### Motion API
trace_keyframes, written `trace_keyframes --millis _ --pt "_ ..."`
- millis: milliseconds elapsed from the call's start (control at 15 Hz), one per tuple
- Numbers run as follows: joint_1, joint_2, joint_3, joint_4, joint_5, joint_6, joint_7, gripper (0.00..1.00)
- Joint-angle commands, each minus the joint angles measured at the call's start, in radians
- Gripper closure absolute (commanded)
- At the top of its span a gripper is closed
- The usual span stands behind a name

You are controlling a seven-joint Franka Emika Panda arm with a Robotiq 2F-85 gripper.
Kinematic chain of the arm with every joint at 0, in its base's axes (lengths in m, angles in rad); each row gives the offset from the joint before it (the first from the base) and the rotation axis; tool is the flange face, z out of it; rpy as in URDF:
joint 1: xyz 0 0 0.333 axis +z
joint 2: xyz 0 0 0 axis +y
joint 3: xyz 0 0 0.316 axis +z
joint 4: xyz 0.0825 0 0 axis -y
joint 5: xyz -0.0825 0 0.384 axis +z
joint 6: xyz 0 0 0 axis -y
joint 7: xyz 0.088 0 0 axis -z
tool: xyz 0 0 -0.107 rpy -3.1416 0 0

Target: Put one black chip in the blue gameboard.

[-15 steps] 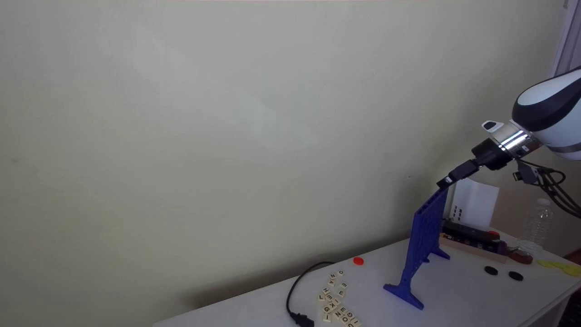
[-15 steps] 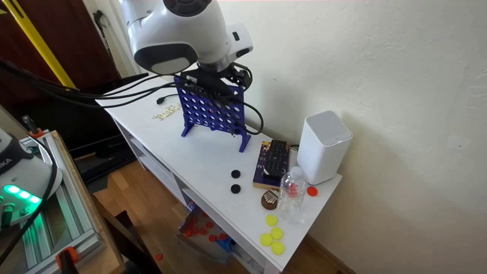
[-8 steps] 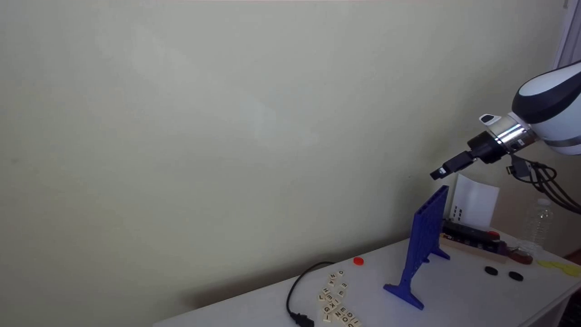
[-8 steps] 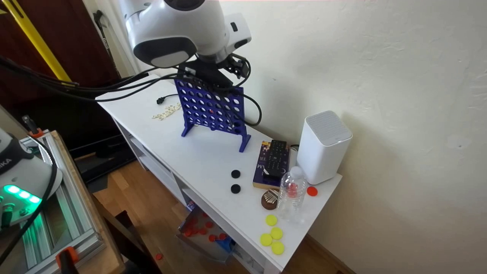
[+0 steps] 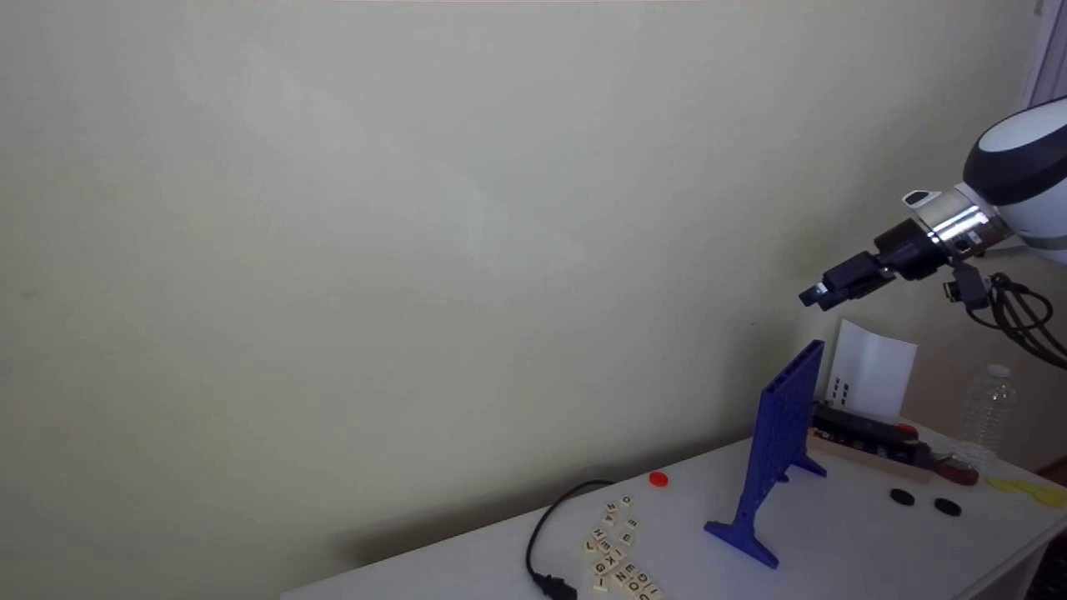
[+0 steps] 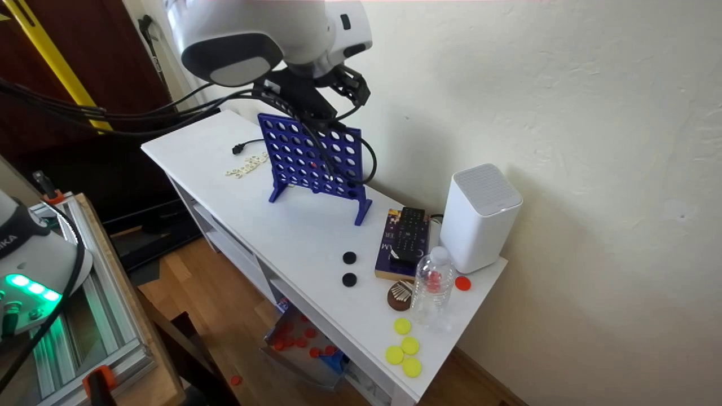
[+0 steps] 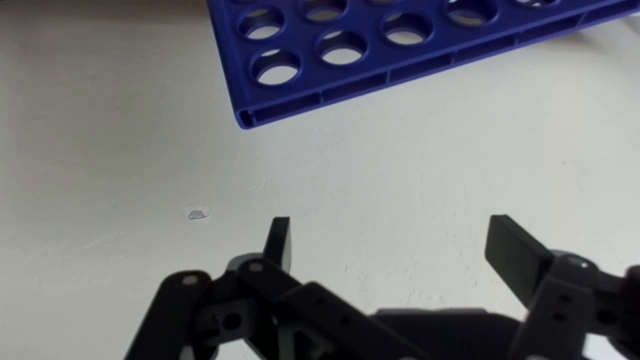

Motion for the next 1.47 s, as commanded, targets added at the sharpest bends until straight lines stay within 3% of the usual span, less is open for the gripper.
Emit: trace_keyframes --millis 0,667,1133,1400 --pt "-0.090 -0.113 0.066 -0.058 -0.026 0.009 0.136 0.00" --pt "-0.276 -0.346 0.221 -0.091 -0.094 -0.150 0.319 0.00" --pt "-0.299 -0.405 0.232 -0.082 -0.130 -0.319 0.334 0.00" --pt "-0.267 -0.378 0.196 -0.078 -0.131 -0.293 0.318 0.00"
